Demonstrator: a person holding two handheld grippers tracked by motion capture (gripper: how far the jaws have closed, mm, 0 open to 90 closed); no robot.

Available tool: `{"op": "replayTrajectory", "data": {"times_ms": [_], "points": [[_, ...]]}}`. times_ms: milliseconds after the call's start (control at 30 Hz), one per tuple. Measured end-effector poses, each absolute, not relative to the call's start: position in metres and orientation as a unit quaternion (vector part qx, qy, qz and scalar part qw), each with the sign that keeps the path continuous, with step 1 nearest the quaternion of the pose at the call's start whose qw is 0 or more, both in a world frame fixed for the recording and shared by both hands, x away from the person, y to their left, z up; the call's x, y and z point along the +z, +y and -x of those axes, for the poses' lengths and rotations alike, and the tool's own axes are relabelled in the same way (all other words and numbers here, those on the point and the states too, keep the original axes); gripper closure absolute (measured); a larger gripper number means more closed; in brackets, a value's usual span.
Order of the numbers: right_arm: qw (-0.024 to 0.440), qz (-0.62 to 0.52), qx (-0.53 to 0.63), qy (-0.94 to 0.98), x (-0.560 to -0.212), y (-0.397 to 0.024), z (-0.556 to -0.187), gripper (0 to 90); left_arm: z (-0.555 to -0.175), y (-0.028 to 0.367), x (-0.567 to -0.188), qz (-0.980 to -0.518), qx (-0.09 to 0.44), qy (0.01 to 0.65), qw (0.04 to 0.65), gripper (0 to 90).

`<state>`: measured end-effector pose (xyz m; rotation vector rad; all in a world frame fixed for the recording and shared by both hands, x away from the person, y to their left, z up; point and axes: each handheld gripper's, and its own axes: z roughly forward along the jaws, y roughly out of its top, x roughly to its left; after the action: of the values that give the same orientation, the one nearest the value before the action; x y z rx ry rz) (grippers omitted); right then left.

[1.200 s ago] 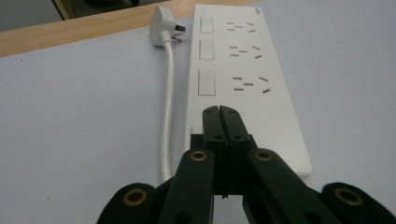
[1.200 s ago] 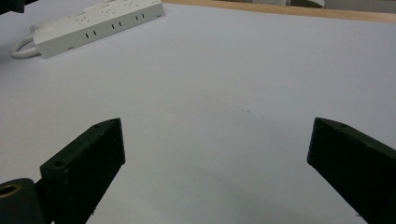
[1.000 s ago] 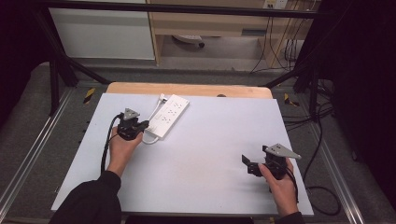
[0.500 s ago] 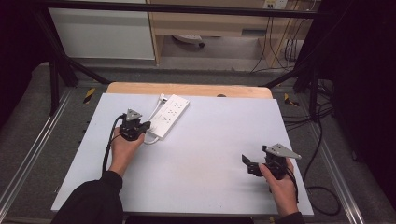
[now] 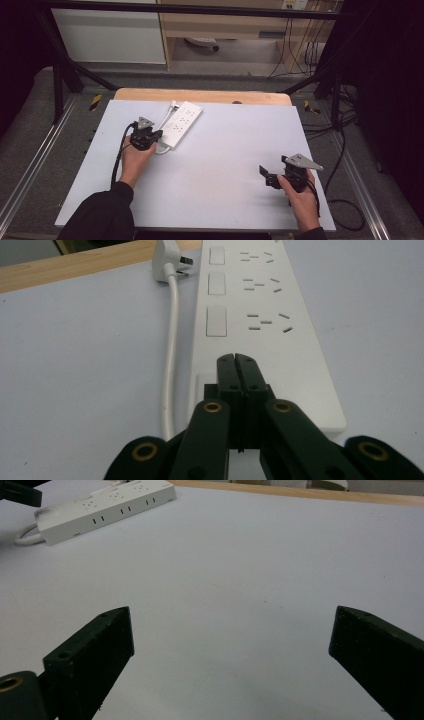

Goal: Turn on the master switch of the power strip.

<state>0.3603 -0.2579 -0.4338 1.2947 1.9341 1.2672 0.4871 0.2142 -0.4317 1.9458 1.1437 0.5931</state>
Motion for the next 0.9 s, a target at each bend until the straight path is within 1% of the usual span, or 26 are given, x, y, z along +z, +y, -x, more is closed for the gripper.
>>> {"op": "replayTrajectory", "data": {"times_ms": [900], "points": [[0.241, -0.473, 0.465, 0.708, -0.4334, -0.2582, -0.3603, 4.6, -0.4916, 0.2125, -0.437, -0.766, 0.236, 0.456, 0.386, 90.0]]}}
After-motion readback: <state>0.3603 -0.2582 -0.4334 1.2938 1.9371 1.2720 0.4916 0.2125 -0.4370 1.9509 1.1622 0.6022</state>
